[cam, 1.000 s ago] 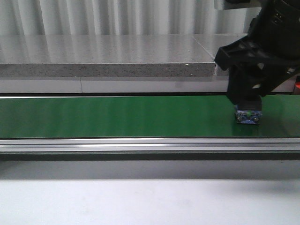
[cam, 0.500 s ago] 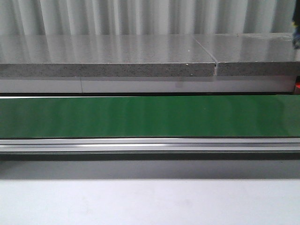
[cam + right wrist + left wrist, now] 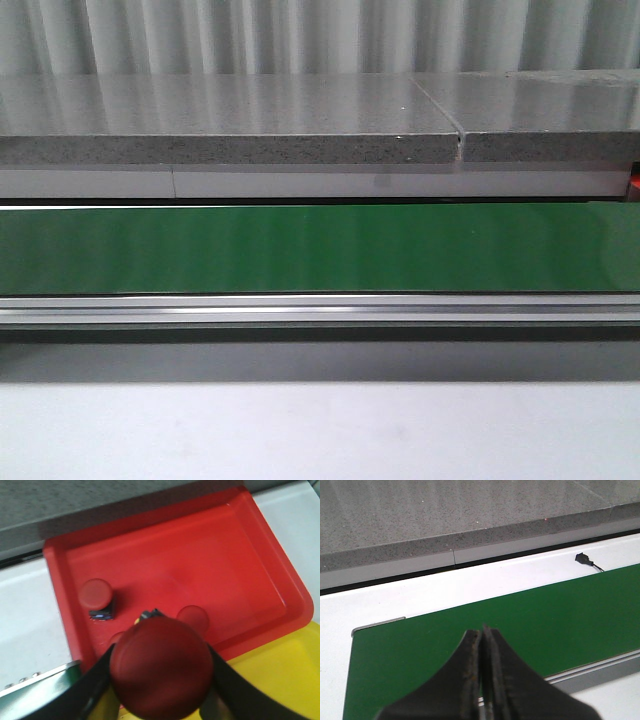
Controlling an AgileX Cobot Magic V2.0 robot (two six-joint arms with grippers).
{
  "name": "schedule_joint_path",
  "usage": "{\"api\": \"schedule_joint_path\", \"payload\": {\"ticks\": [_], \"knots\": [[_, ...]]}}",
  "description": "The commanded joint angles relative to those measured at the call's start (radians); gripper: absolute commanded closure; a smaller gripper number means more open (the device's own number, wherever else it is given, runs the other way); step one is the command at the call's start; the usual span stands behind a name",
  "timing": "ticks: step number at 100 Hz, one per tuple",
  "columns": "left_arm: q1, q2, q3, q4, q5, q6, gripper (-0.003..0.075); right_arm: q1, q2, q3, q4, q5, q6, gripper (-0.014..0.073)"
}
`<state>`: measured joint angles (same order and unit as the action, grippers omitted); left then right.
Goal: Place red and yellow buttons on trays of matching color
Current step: 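Lower the red button into the red tray and open the right gripper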
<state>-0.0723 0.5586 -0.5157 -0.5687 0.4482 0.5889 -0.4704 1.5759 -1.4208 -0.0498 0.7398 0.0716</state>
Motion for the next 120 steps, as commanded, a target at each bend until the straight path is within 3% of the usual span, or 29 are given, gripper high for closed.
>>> {"api": "schedule_joint_path", "payload": {"ticks": [1,14,40,69,120], "knots": [[-0.008,0.0,-0.027,-0.029,-0.056,-0.003,0.074,-0.032,0.021,-0.033,0.024,-0.122,-0.008,0.0547],[-0.008,0.0,-0.027,-0.029,-0.056,-0.003,0.074,-0.035,0.125,-0.083,0.035,-0.129,-0.008,0.0547],[-0.008,0.0,-0.027,-0.029,-0.056,-0.003,0.074,-0.031,0.305,-0.289,0.05,0.009,-0.018,0.0547],[-0.008,0.0,-0.027,-0.029,-0.056,-0.003,0.074,-0.031,0.446,-0.454,0.207,0.089,-0.131,0.0547],[-0.008,0.0,-0.027,-0.029,-0.056,-0.003,0.074,-0.034,0.539,-0.47,0.179,0.078,-0.131,0.0547]]}}
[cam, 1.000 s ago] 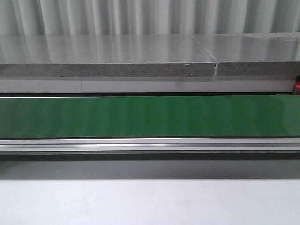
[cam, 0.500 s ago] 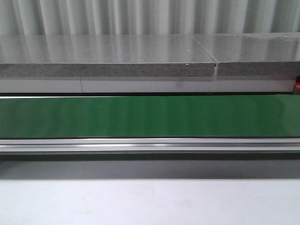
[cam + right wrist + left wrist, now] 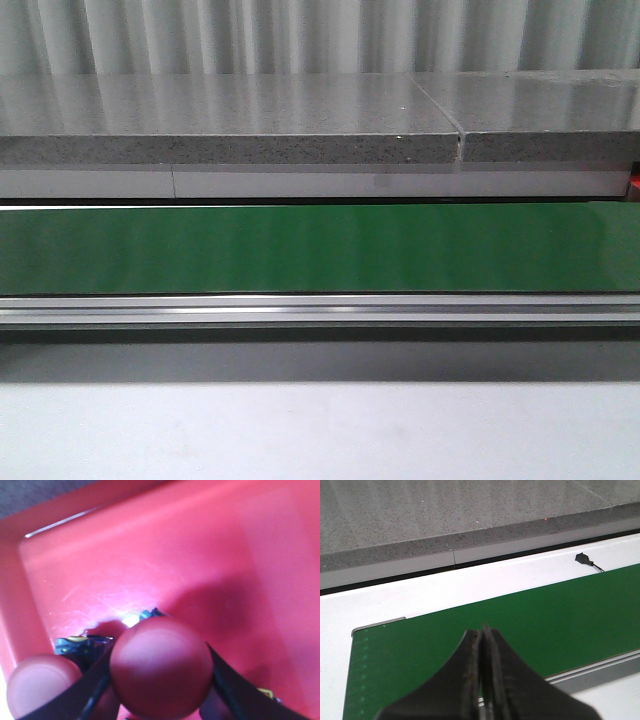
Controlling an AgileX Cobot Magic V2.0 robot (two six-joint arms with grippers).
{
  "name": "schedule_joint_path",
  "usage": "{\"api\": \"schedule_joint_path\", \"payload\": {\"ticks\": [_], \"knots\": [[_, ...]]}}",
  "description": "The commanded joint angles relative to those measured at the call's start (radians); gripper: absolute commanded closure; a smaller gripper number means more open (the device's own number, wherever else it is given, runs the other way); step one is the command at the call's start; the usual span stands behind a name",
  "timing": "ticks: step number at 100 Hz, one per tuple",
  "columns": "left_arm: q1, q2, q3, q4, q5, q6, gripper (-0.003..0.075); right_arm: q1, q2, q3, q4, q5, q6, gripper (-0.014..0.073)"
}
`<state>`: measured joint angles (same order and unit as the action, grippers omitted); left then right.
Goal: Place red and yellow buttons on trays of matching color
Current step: 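Lower the red button into the red tray and open the right gripper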
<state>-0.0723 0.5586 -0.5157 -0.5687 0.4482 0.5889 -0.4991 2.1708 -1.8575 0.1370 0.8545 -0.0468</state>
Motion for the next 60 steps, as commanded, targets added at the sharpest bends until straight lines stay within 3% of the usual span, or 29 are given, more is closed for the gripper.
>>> {"api": "schedule_joint_path", "payload": {"ticks": [1,24,33,40,60], "knots": [[-0.008,0.0,-0.027,-0.029,-0.056,-0.003,0.074,-0.006,-0.056,-0.034,-0.008,-0.037,-0.012,0.0547],[-0.008,0.0,-0.027,-0.029,-0.056,-0.003,0.074,-0.006,-0.028,-0.034,-0.013,-0.027,-0.012,0.0545],[-0.008,0.0,-0.027,-0.029,-0.056,-0.003,0.074,-0.006,-0.022,-0.034,-0.015,-0.028,-0.012,0.0495],[-0.008,0.0,-0.027,-0.029,-0.056,-0.003,0.074,-0.006,-0.022,-0.034,-0.015,-0.028,-0.012,0.04],[-0.008,0.0,-0.027,-0.029,-0.056,-0.003,0.074,-0.006,-0.024,-0.053,-0.015,-0.013,-0.012,-0.0008]]}}
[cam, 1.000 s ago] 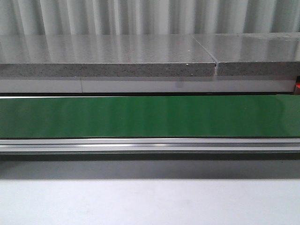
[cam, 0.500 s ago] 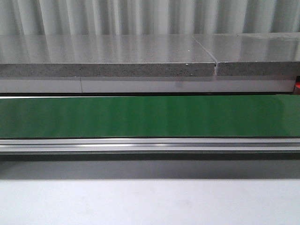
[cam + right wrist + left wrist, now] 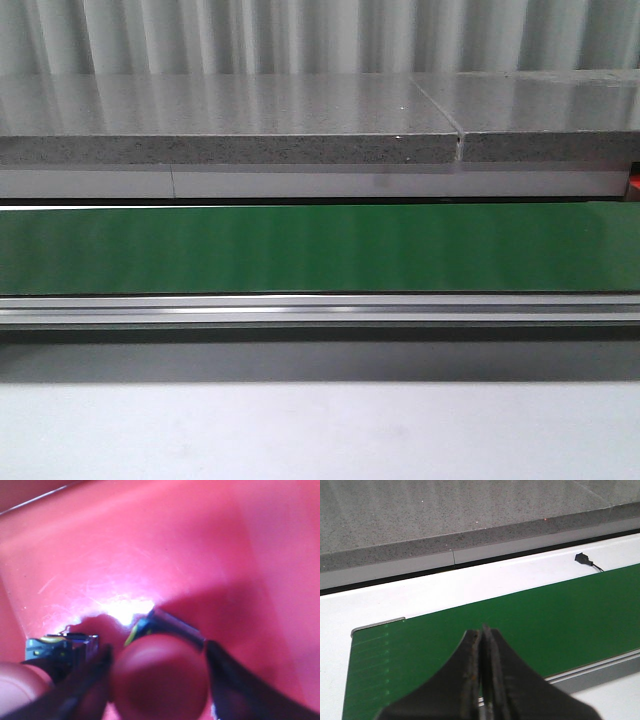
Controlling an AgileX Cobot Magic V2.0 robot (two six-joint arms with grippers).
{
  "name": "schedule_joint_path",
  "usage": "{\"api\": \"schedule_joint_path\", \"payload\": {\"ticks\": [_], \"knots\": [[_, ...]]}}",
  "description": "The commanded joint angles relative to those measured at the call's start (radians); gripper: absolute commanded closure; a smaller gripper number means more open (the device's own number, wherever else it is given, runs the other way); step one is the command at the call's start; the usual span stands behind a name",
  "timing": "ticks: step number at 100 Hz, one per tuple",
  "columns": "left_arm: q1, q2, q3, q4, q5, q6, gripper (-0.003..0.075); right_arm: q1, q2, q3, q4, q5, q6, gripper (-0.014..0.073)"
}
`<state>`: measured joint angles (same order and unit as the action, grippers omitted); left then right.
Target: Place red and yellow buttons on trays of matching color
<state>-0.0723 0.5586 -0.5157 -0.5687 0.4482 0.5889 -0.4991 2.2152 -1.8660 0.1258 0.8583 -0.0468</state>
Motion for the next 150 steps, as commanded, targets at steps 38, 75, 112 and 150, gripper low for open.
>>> {"api": "schedule_joint_path", "payload": {"ticks": [38,75,112,150], "knots": [[-0.008,0.0,-0.027,-0.029,-0.056,-0.003,0.074,-0.006,-0.151,-0.214,-0.046,0.073,-0.012,-0.0049],[-0.008,0.0,-0.027,-0.029,-0.056,-0.003,0.074,0.05,-0.379,-0.21,0.018,0.075,-0.053,-0.0049],[-0.008,0.0,-0.027,-0.029,-0.056,-0.003,0.074,0.324,-0.705,0.049,0.035,0.0,-0.145,-0.0049],[-0.008,0.0,-0.027,-0.029,-0.056,-0.003,0.074,0.439,-1.172,0.717,0.034,-0.208,-0.162,-0.0049]]}}
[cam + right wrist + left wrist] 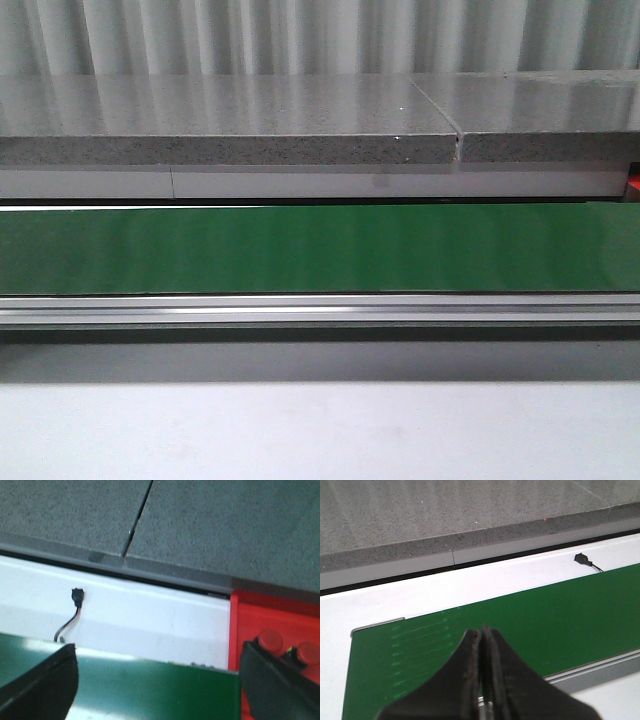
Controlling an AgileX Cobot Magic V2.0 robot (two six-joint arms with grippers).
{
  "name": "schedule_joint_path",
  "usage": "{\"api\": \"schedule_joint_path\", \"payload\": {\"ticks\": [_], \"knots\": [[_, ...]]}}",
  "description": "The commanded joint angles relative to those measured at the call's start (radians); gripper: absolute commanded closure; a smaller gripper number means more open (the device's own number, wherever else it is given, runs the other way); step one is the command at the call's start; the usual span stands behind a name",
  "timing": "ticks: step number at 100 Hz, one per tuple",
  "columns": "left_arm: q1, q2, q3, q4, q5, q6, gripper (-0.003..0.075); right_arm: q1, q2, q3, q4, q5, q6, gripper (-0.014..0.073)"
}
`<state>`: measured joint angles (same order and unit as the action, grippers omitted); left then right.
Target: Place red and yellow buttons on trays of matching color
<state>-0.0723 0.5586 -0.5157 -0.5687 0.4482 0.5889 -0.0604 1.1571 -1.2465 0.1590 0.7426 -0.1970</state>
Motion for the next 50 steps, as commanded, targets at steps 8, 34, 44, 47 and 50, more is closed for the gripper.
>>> {"api": "schedule_joint_path", "payload": {"ticks": [8,34,44,47,50], "knots": [[-0.008,0.0,-0.027,-0.029,-0.056,-0.003,0.074,0.001,-0.212,0.218,0.001,-0.093,-0.011,-0.0049],[-0.008,0.0,-0.027,-0.029,-0.056,-0.003,0.074,0.0,-0.525,0.522,0.002,-0.066,-0.011,-0.0037],[-0.008,0.0,-0.027,-0.029,-0.056,-0.003,0.074,0.0,-0.632,0.584,0.002,-0.064,-0.011,0.0057],[-0.008,0.0,-0.027,-0.029,-0.056,-0.003,0.074,0.0,-0.655,0.594,0.002,-0.064,-0.011,0.0106],[-0.008,0.0,-0.027,-0.029,-0.056,-0.003,0.074,0.0,-0.677,0.601,0.002,-0.064,-0.011,0.0178]]}}
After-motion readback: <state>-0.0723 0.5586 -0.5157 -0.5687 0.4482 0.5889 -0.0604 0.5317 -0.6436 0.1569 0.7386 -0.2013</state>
